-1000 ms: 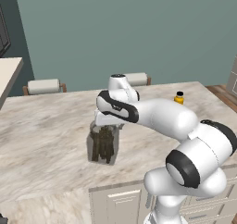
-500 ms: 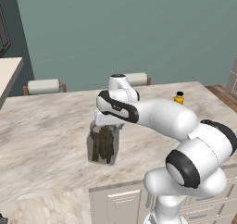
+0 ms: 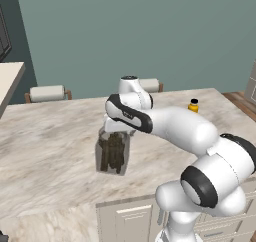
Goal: Pick the jar and jar from the dining table and place them in the open cabinet. Close the cabinet after placing the objects.
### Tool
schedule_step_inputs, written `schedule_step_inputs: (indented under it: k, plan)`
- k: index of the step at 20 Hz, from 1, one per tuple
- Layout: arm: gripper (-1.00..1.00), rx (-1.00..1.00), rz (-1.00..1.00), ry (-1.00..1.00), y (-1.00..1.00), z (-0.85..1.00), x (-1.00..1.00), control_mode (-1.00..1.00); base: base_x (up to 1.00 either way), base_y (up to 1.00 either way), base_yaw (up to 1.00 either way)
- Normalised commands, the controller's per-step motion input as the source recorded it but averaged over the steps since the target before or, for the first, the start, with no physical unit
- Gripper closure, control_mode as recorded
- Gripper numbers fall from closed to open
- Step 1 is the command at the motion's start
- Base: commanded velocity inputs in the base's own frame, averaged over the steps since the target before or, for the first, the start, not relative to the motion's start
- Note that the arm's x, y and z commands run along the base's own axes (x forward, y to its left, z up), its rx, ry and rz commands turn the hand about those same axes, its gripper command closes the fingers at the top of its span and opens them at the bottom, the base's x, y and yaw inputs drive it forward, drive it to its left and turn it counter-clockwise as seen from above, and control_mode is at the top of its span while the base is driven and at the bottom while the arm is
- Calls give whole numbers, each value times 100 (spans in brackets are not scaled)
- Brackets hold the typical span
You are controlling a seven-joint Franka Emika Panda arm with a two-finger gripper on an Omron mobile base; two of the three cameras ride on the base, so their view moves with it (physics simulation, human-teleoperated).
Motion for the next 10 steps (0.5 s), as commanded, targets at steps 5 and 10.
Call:
schedule_step_inputs:
  k: [5,10]
  plan:
    - [100,0,0,-4,-10,25,-9,-100,0,0,0]
    - [100,0,0,-2,-5,28,-4,-100,0,0,0]
